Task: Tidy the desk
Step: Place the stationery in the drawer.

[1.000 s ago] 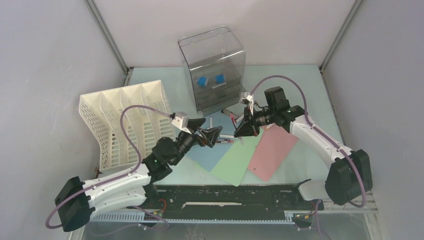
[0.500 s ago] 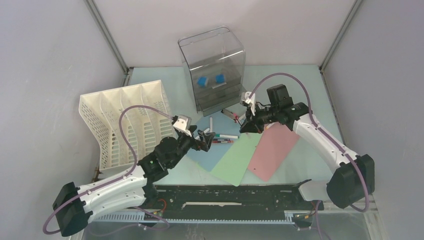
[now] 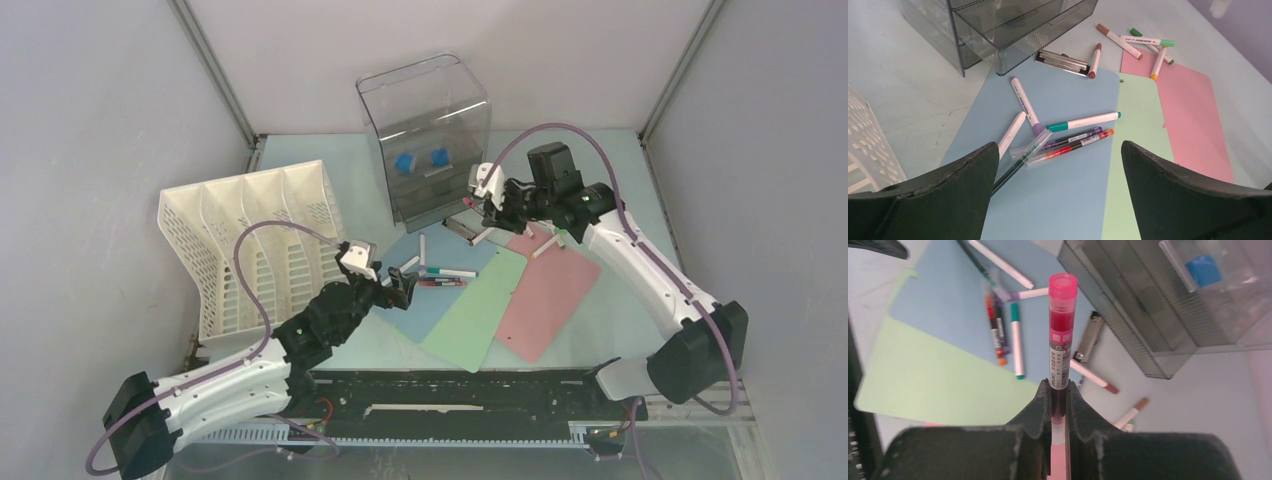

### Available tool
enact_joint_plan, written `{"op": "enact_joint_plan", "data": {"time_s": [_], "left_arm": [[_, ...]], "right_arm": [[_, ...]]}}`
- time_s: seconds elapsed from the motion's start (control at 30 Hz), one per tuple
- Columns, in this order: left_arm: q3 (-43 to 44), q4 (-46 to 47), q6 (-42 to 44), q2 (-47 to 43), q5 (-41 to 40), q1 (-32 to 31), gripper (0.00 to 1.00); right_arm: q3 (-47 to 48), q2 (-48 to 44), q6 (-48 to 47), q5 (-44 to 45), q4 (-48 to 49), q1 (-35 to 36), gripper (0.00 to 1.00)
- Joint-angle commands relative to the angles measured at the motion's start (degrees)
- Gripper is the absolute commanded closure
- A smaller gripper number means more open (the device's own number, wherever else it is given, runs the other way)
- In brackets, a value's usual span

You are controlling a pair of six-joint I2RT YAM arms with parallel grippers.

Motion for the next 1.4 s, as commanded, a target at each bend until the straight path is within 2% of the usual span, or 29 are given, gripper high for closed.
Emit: {"op": "enact_joint_plan", "data": {"time_s": [0.0, 0.1, 0.4, 0.7, 1.07, 1.23, 1.37], "left_arm": [[-0.47, 0.44, -0.79, -1.53, -2.08, 0.58, 0.0], [-1.19, 0.42, -1.08, -2.4, -2.69, 0.78, 0.0], [-3.72, 0.94, -2.52, -3.98, -3.39, 1.2, 0.0], [-4.66, 1.27, -2.98, -4.32, -3.44, 1.57, 0.0], [-4.69, 1.3, -2.81, -4.05, -3.08, 1.97, 0.0], [-4.72, 1.11, -2.78, -4.1, -2.94, 2.14, 0.0], [-4.7, 1.07, -2.89, -4.13, -2.98, 2.27, 0.0]], "right_arm": [[4.8, 4.28, -5.52, 9.19, 2.06, 2.99, 0.96], [8.61, 8.6, -8.01, 14.58, 1.86, 5.18, 1.0], [23.19, 22.65, -10.23, 25.68, -1.19, 8.82, 1.0], [27.63, 31.94, -12.88, 36.81, 3.41, 11.31, 1.0], [27.59, 36.88, -16.97, 42.62, 10.97, 11.53, 0.92], [27.56, 38.01, -16.97, 43.15, 12.47, 11.66, 0.84], [27.52, 38.52, -16.6, 43.62, 13.3, 11.75, 0.73]]}}
